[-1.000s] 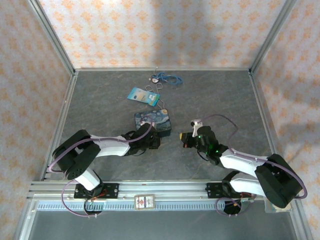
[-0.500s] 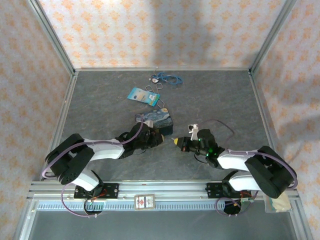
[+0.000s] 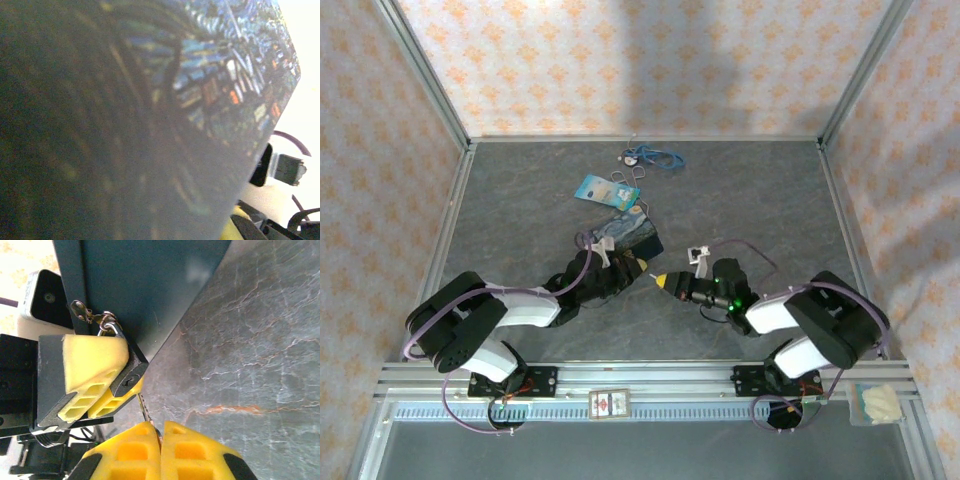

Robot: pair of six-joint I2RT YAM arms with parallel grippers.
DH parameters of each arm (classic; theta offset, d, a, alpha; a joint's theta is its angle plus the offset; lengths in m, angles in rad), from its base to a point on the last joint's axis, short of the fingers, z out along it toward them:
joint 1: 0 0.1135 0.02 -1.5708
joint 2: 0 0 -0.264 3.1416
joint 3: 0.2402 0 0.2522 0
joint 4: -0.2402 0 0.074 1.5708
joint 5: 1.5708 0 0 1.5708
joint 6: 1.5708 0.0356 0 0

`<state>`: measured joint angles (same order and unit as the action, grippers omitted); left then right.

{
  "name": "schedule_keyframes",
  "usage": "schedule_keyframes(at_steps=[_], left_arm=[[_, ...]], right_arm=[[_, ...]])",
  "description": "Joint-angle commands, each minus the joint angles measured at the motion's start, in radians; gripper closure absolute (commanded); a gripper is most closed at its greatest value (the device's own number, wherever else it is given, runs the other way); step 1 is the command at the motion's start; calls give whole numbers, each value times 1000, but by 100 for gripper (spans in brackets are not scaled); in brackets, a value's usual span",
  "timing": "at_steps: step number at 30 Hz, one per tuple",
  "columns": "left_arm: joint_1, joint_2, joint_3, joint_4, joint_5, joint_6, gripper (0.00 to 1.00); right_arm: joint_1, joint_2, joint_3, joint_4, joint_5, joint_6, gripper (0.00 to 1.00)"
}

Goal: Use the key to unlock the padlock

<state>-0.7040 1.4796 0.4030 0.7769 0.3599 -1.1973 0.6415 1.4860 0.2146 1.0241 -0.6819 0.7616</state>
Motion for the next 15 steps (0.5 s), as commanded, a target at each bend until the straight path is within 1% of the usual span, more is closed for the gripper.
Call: schedule_keyframes(at_steps=[1, 3, 8, 15], left_arm=[[5, 2, -4, 108, 8, -35, 100], [4, 1, -6, 111, 4, -36, 100], [5, 7, -13, 134, 1, -44, 100], [5, 22, -12, 152, 7, -48, 100]], right_arm=[[8, 46, -17, 203, -24, 78, 100], [7, 68, -20, 253, -25, 97, 100], [8, 104, -5, 281, -34, 105, 100], [7, 111, 4, 284, -39, 106, 100]])
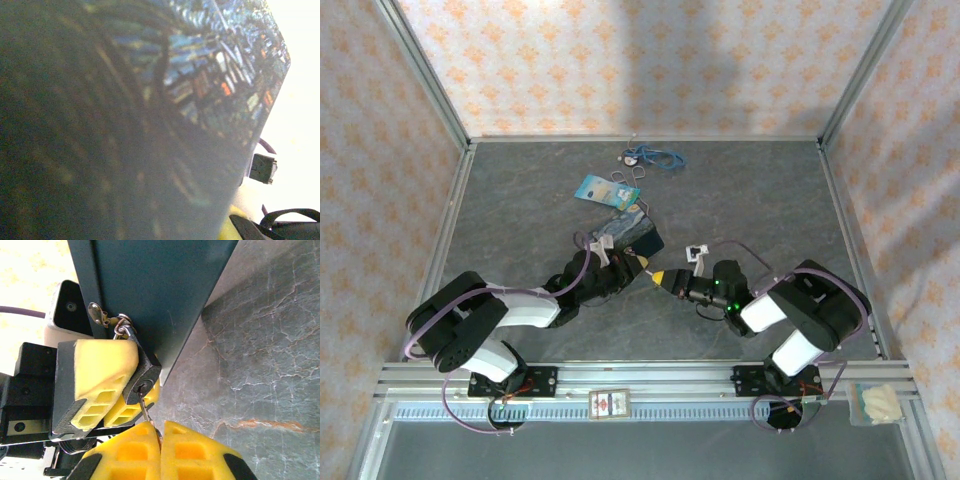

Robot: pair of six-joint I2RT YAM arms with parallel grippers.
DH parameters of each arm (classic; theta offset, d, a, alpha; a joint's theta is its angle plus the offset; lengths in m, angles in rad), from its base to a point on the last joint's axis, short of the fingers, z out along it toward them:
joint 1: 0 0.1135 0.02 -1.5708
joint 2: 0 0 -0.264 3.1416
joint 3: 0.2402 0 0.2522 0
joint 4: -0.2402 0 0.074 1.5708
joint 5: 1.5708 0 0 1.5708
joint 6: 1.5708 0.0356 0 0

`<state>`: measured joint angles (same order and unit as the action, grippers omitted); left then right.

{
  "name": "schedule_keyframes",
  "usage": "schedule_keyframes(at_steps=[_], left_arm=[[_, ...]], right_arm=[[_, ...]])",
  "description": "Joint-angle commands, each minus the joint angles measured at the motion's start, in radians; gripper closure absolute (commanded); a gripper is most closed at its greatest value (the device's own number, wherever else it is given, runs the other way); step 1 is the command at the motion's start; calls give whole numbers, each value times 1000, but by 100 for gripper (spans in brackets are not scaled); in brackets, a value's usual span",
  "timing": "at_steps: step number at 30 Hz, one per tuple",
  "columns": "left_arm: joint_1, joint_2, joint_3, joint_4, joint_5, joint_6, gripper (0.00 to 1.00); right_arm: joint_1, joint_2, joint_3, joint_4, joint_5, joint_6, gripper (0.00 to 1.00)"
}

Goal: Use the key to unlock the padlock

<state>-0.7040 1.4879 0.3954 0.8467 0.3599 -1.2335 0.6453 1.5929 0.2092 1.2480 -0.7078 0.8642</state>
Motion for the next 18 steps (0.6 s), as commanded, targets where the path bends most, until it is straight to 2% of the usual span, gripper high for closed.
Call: schedule_keyframes(at_steps=[1, 18], left_arm=[[5, 16, -4, 85, 8, -14, 100], [4, 23, -25, 135, 22, -24, 100]], right_arm=[[4, 3, 9, 59, -10, 3, 100], [4, 26, 25, 110, -26, 31, 100]])
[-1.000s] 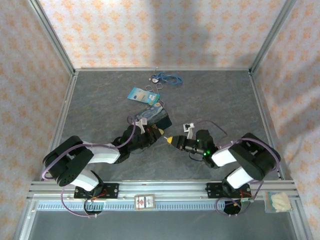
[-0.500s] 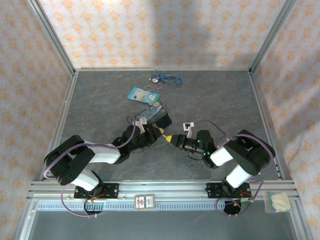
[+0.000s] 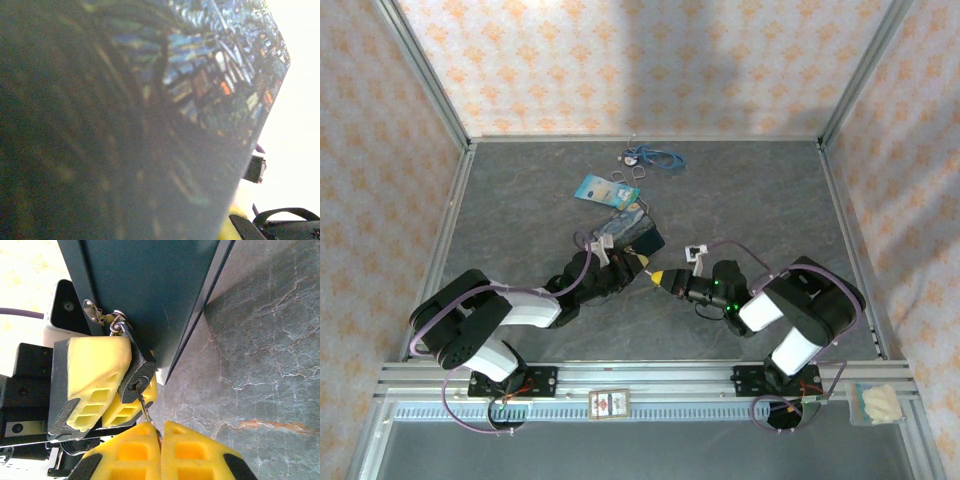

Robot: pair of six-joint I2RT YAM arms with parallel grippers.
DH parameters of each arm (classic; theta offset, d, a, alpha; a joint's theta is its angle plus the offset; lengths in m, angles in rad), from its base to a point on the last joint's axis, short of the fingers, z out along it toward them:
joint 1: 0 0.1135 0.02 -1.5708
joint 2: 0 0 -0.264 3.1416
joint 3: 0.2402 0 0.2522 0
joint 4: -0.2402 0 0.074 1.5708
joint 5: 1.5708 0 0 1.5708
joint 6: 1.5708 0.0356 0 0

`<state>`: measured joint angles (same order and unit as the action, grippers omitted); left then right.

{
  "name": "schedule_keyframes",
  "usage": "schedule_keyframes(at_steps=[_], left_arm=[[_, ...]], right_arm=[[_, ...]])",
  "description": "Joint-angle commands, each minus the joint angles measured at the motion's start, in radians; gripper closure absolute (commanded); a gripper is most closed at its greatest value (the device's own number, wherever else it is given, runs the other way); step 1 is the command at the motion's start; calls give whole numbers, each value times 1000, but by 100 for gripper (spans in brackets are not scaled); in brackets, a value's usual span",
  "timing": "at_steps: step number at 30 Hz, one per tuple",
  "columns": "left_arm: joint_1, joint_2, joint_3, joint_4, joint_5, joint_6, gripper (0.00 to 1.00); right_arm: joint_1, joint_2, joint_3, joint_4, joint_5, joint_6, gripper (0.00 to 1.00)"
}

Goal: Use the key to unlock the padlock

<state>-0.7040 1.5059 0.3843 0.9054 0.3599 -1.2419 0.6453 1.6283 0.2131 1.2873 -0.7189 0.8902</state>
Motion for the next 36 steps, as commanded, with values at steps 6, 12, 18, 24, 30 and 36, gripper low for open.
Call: schedule_keyframes(at_steps=[6, 12, 18, 24, 30, 36], left_arm=[[3, 0, -17, 74, 12, -13, 100], [3, 5, -13, 83, 16, -14, 100], [3, -9, -12, 84, 18, -18, 100], [3, -27, -18, 67, -5, -14, 100], [2, -13, -8, 71, 2, -17, 100], [3, -1, -2, 86, 4, -25, 100]], right_arm=[[3, -85, 0, -25, 10, -35, 100], [3, -115, 16, -81, 25, -69, 100], [3, -39, 30, -5, 3, -41, 100], [2, -63, 5, -31, 26, -51, 100], [1, -113, -6, -76, 44, -68, 100], [-3, -146, -27, -124, 54, -88, 100]])
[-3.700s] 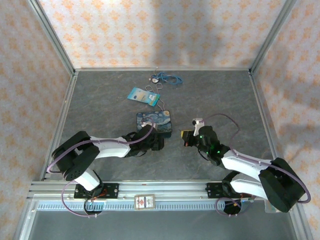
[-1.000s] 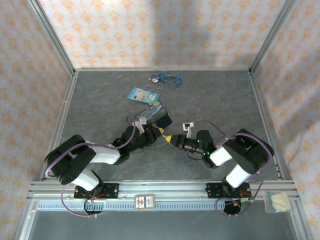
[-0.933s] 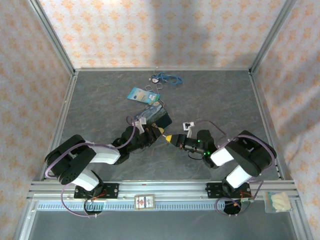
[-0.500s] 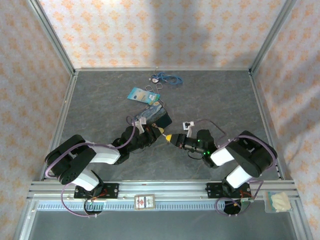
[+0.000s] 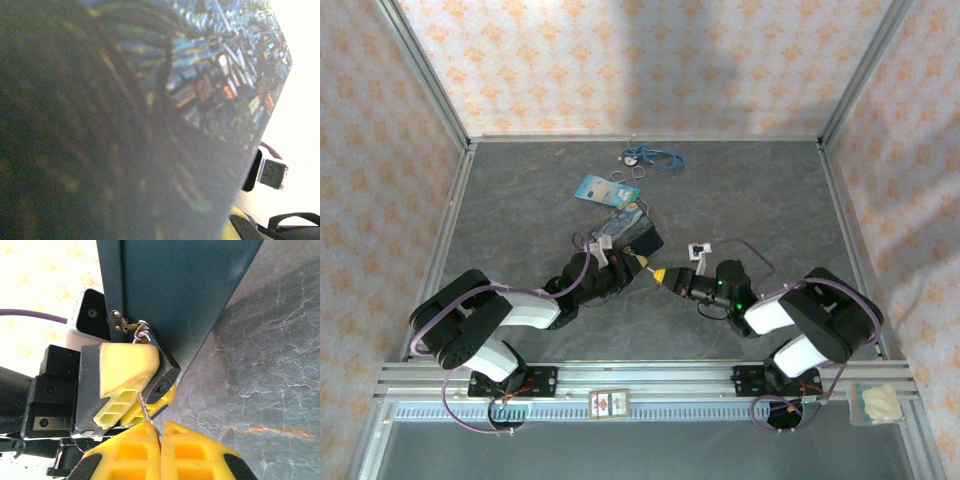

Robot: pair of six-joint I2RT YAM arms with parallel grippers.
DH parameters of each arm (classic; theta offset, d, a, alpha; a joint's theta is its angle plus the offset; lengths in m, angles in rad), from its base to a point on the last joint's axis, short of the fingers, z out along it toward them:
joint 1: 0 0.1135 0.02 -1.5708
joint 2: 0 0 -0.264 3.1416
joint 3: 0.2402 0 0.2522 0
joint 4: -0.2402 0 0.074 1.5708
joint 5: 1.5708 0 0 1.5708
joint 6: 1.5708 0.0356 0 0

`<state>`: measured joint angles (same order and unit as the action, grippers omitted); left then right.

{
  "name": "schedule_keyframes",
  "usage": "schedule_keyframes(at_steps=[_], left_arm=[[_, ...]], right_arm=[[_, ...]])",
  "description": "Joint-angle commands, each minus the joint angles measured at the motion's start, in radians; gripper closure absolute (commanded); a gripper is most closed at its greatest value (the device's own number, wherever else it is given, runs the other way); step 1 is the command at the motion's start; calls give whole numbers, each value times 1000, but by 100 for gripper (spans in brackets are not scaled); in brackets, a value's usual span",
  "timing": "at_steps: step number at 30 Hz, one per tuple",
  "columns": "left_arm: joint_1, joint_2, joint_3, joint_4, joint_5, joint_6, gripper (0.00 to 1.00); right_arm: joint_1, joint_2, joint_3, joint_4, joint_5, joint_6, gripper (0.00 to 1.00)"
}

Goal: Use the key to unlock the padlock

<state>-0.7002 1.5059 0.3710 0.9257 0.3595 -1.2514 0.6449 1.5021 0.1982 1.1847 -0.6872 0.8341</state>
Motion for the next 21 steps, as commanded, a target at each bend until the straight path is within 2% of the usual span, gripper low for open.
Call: schedule_keyframes(at_steps=[1, 21], left_arm=[[-1, 0, 14, 65, 6, -14, 100], [-2, -15, 13, 51, 4, -6, 100]], right_arm=[[-1, -17, -13, -21, 22, -32, 100], [-2, 49, 41, 59, -18, -6, 100]])
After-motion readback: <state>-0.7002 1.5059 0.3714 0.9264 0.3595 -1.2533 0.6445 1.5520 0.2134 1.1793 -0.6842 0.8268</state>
